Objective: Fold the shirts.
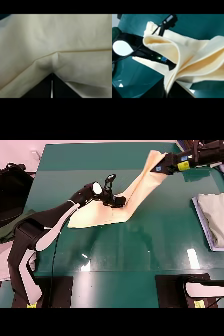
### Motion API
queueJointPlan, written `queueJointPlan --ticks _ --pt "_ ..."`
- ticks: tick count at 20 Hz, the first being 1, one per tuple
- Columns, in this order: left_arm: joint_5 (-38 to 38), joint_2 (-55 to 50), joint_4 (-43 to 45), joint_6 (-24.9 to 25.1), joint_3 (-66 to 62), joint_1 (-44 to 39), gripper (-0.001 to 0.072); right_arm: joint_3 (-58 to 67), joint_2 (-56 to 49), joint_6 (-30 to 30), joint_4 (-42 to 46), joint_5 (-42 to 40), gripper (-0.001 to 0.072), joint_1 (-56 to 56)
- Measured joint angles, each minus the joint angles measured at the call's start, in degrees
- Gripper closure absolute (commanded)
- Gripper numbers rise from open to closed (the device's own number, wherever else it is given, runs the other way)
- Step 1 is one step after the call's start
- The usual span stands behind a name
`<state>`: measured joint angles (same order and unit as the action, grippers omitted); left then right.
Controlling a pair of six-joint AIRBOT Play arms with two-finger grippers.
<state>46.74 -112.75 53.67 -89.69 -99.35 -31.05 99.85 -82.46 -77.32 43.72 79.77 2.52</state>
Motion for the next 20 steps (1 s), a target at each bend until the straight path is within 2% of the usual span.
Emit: queueJointPlan --ticks 4,8,9,11,12,16,20 --pt "3.3 0.7 1.4 0.0 -3.7 2.8 0.0685 1.0 -0.2 -0.5 -0.2 -3.0 0.0694 5.6" --pt "9.1 6.3 8.0 -0.1 -9.4 9.8 0.0684 1.2 -2.8 -0.5 -0.6 -9.5 0.0692 14.6" --pt "10.9 8.4 9.7 -0.1 -10.9 12.1 0.0684 1.5 -4.3 -0.2 -1.0 -11.9 0.0669 17.6" --pt "14.0 12.5 12.5 -0.1 -13.2 16.8 0.0683 3.5 -8.6 1.4 -2.4 -16.9 0.0316 23.5" --pt "15.1 14.5 13.5 0.0 -14.0 18.9 0.0684 5.4 -11.3 2.1 -2.9 -19.1 0.0258 26.2" --pt "18.9 21.0 15.6 0.9 -15.5 25.2 0.0684 13.7 -21.5 3.6 -4.2 -21.9 0.0308 32.9" --pt "21.7 23.6 16.4 2.1 -15.9 26.8 0.0684 9.8 -21.0 4.0 -1.4 -19.7 0.0308 29.7"
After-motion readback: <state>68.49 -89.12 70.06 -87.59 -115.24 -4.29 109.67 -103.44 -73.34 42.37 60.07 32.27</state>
